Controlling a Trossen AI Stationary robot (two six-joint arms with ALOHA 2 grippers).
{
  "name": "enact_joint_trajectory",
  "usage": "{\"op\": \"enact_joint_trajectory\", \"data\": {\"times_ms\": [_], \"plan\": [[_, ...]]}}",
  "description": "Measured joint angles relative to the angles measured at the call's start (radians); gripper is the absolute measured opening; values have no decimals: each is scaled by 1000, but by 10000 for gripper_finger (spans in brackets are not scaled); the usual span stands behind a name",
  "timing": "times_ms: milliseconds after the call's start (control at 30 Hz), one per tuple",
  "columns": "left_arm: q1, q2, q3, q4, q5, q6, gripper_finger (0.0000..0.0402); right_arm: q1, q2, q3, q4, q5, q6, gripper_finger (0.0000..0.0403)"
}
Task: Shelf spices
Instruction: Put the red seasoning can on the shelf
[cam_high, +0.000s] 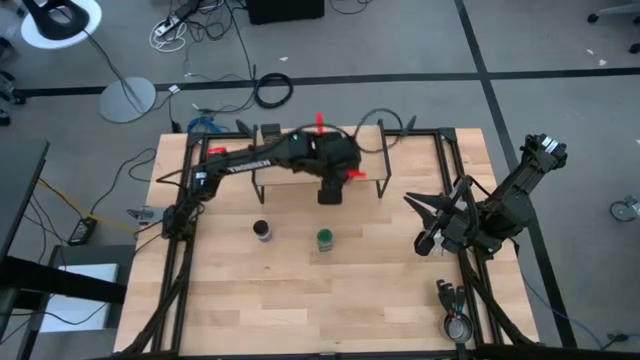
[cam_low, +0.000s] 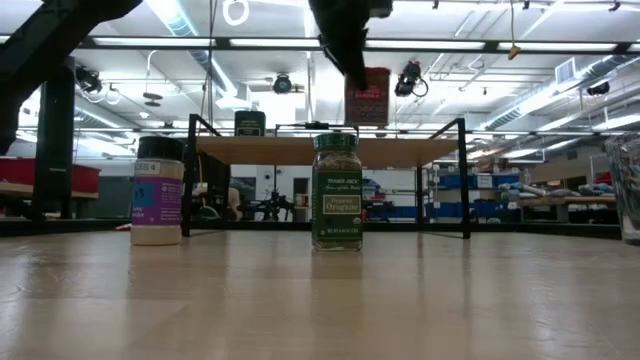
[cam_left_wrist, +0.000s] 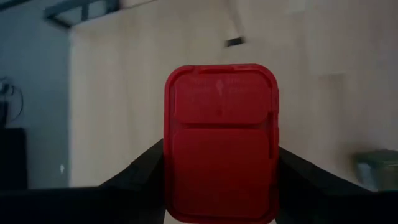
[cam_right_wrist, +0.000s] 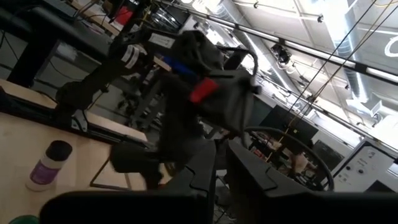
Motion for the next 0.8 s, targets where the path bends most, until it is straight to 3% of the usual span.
{"op": "enact_joint_trajectory", "data": {"times_ms": [400, 800], "plan": [[175, -16, -1, -22, 25, 119, 205, 0, 0, 0, 0, 0, 0, 39], [348, -16, -1, -31, 149, 134, 205, 0, 0, 0, -4, 1, 0, 39]]}}
